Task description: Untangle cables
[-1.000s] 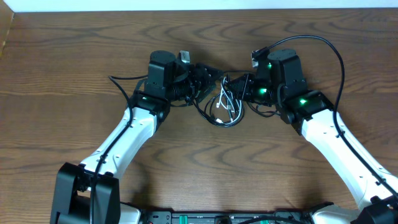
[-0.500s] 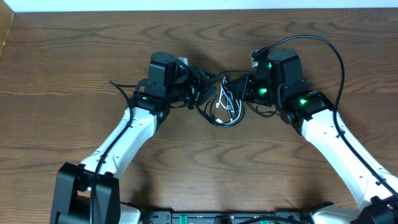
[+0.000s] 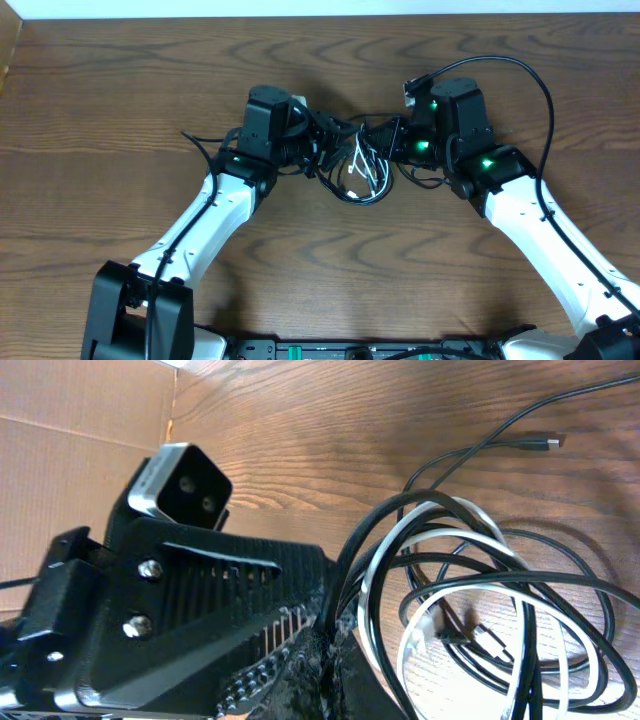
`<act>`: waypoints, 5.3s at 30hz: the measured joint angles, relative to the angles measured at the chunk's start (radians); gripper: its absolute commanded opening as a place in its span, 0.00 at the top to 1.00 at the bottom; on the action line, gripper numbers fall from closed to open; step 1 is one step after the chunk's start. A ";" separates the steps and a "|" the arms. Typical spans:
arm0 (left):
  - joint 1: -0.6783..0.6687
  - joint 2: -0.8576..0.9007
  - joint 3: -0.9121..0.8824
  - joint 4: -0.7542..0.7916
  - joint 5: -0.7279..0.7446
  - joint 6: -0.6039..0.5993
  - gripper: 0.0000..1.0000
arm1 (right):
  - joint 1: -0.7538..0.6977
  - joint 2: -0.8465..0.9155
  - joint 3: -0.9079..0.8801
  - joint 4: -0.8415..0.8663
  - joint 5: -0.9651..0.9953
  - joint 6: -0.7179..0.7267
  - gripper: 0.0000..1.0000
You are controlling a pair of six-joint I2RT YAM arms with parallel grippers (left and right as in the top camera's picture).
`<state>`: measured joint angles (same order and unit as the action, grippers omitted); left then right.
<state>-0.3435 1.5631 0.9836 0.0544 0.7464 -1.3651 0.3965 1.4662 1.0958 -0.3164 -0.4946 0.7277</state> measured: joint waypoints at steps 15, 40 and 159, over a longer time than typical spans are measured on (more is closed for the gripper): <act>0.000 0.000 0.000 0.039 -0.028 -0.023 0.63 | 0.000 0.000 0.000 0.000 0.000 0.000 0.99; -0.021 0.000 0.001 -0.107 -0.071 0.153 0.93 | 0.000 0.000 0.000 -0.005 0.005 0.000 0.99; -0.253 0.078 -0.001 -0.188 -0.430 0.995 0.93 | -0.185 0.190 -0.002 -0.154 0.303 -0.355 0.63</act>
<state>-0.5964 1.6413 0.9829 -0.1337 0.3168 -0.3698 0.2115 1.6558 1.0939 -0.4702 -0.1917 0.3729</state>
